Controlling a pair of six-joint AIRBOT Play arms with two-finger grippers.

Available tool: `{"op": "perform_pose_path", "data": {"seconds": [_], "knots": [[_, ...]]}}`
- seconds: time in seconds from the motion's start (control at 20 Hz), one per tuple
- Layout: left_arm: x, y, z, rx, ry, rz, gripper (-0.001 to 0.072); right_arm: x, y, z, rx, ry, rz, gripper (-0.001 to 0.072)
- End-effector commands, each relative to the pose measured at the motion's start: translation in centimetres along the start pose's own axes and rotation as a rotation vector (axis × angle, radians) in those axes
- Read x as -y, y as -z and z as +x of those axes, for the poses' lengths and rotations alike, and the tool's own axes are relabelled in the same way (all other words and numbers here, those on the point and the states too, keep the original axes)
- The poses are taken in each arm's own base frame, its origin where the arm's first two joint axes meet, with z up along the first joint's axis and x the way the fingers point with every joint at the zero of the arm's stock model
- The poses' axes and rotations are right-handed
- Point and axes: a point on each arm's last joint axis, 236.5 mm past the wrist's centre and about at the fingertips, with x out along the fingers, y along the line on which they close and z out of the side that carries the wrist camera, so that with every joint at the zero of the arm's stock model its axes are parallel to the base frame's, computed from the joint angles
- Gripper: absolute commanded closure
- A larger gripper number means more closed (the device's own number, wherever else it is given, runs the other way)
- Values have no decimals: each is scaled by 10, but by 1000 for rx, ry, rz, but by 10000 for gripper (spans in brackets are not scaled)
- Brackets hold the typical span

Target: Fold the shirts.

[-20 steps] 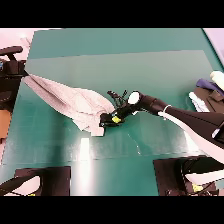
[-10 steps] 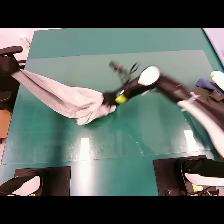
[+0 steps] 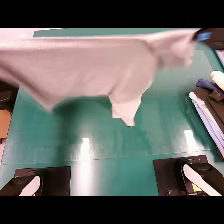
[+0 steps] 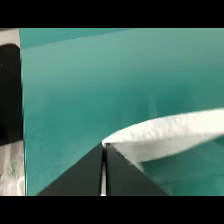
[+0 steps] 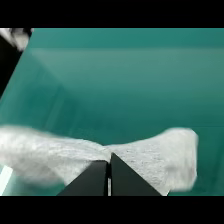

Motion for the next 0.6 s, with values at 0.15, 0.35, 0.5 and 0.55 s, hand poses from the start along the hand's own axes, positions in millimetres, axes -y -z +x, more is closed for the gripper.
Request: {"op": "perform_pose_path", "data": {"seconds": [0.15, 0.35, 0.5, 0.55], "knots": [[38, -8, -22, 69, 140, 64, 687, 3, -20, -41, 111, 48, -24, 700], [50, 24, 61, -78, 234, 52, 688, 39, 21, 46, -91, -4, 28, 699], [66, 63, 158, -157, 281, 37, 688, 73, 41, 119, -145, -5, 89, 700], [67, 75, 189, -169, 275, 17, 688, 87, 48, 141, -164, 3, 99, 699]]}}
